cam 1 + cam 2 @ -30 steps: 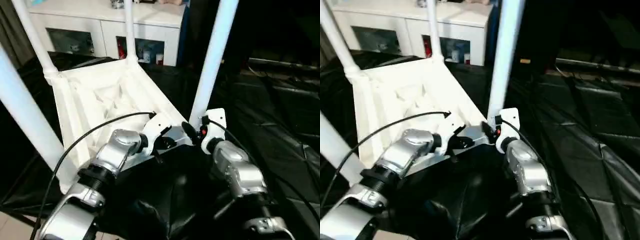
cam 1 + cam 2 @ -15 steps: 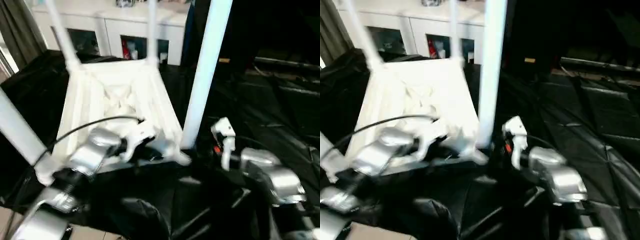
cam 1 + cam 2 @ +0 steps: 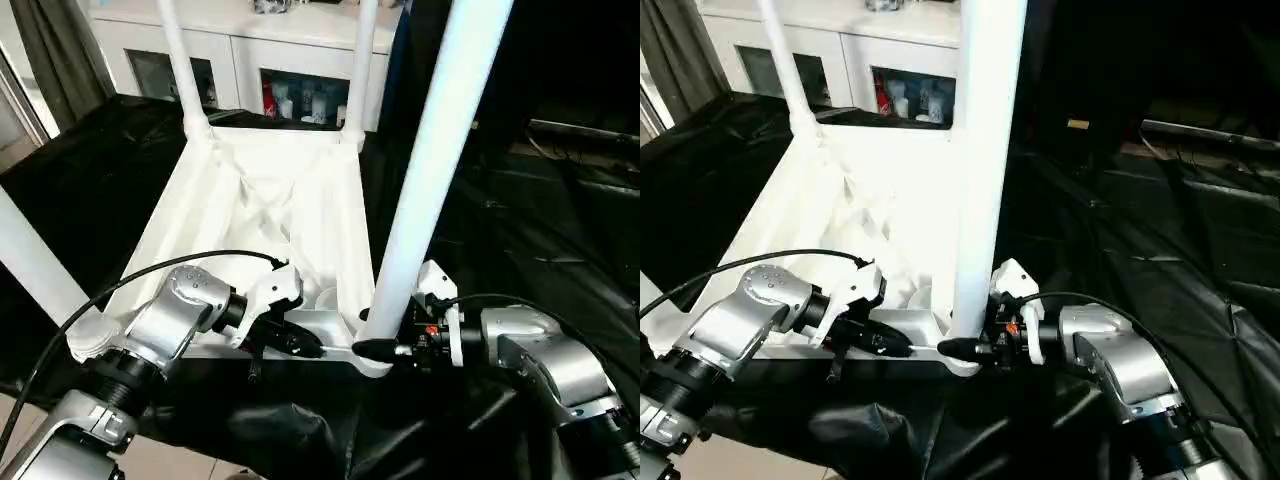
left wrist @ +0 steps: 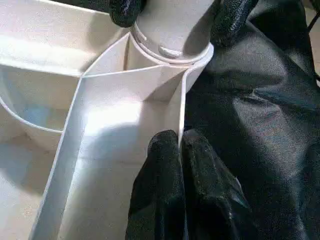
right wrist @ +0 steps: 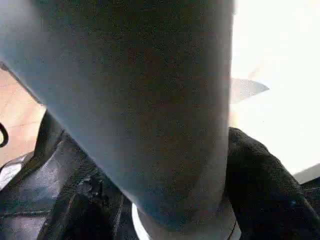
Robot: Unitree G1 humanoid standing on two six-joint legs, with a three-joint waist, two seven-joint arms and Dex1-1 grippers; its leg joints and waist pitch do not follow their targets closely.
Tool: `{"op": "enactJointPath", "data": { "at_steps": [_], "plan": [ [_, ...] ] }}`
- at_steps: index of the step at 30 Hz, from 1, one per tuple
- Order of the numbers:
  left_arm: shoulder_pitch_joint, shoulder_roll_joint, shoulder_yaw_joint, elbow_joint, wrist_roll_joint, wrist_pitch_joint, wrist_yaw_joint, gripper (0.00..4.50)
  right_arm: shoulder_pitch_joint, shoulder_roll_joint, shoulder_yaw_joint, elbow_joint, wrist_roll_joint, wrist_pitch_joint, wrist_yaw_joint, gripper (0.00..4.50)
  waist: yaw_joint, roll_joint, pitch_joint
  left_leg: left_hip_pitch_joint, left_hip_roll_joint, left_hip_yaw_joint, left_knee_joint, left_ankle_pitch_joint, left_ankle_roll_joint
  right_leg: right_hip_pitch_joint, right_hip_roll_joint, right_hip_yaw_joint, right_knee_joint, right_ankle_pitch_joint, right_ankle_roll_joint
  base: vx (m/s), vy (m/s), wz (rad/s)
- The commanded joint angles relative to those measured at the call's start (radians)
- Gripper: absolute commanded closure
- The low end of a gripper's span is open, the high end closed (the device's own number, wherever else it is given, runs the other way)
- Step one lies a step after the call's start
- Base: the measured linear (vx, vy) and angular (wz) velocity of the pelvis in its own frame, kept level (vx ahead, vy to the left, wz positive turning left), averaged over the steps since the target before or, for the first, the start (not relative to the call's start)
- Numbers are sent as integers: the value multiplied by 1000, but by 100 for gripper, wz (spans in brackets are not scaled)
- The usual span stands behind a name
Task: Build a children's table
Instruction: Rotate leg to tighten
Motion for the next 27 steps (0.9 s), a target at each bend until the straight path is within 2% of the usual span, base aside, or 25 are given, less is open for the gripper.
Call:
{"op": "enactJointPath", "data": {
  "at_steps": [1,3,7,9,11,12,13,14,15,18,20,23,27],
  "plan": [
    [-4,-18,-27,1,8,12,2,450,6,-1,35,-11,22,36,41,203,0,3,-49,-6,38,-9,-58,-169,24,48,-84,54,-80,-212,-161,0,0,0],
    [-10,-21,-25,2,11,16,18,450,7,0,33,-6,20,31,40,212,2,-1,-50,-9,37,-9,-56,-152,28,49,-84,53,-76,-187,-165,0,0,0],
    [-15,-29,-11,14,25,20,70,450,9,22,27,15,6,11,1,218,2,1,-48,-9,37,-9,-56,-160,26,48,-84,52,-78,-197,-167,0,0,0],
    [-24,-51,13,43,43,22,151,450,-1,66,5,56,-22,-13,-94,221,1,6,-45,-7,35,-10,-58,-193,14,46,-86,52,-85,-259,-156,0,0,0],
    [-43,-90,46,96,63,26,266,450,-31,142,-44,147,-73,-54,-281,229,-6,6,-42,-3,33,-10,-60,-226,-3,39,-85,50,-93,-340,-141,0,0,0],
    [-51,-118,63,122,75,21,338,450,-45,199,-100,191,-59,-41,-384,232,-11,6,-40,-2,29,-15,-63,-256,-17,41,-86,46,-98,-418,-118,-51,0,-6],
    [-51,-122,65,124,77,19,348,450,-45,208,-111,193,-51,-34,-395,235,-15,6,-39,-5,29,-18,-66,-272,-22,41,-89,44,-105,-475,-93,-55,7,-10],
    [-54,-138,71,133,80,31,382,450,-50,235,-135,206,-47,-27,-449,238,-19,10,-41,-4,30,-21,-68,-282,-21,43,-90,45,-108,-493,-73,-55,7,-10],
    [-56,-148,76,138,82,41,403,450,-52,253,-149,214,-48,-25,-484,240,-22,10,-40,-3,31,-20,-68,-283,-19,40,-89,46,-110,-486,-70,0,0,0],
    [-67,-200,87,166,101,61,506,450,-44,319,-171,223,-78,-27,-618,243,-37,10,-42,-3,30,-18,-67,-281,-23,34,-83,48,-105,-422,-90,0,0,0],
    [-87,-260,104,201,108,63,597,450,-39,376,-190,240,-118,-38,-748,244,-39,6,-45,-3,28,-15,-65,-253,-20,35,-83,52,-103,-389,-98,0,0,0],
    [-105,-313,112,219,108,67,647,450,-51,420,-215,275,-147,-67,-849,245,-39,5,-46,-4,28,-13,-63,-242,-17,35,-82,53,-99,-348,-108,0,0,0],
    [-107,-338,104,216,107,66,653,450,-72,434,-211,302,-150,-90,-866,246,-38,11,-49,-7,29,-13,-63,-217,-10,41,-80,55,-90,-250,-127,0,0,0]
  ]
}}
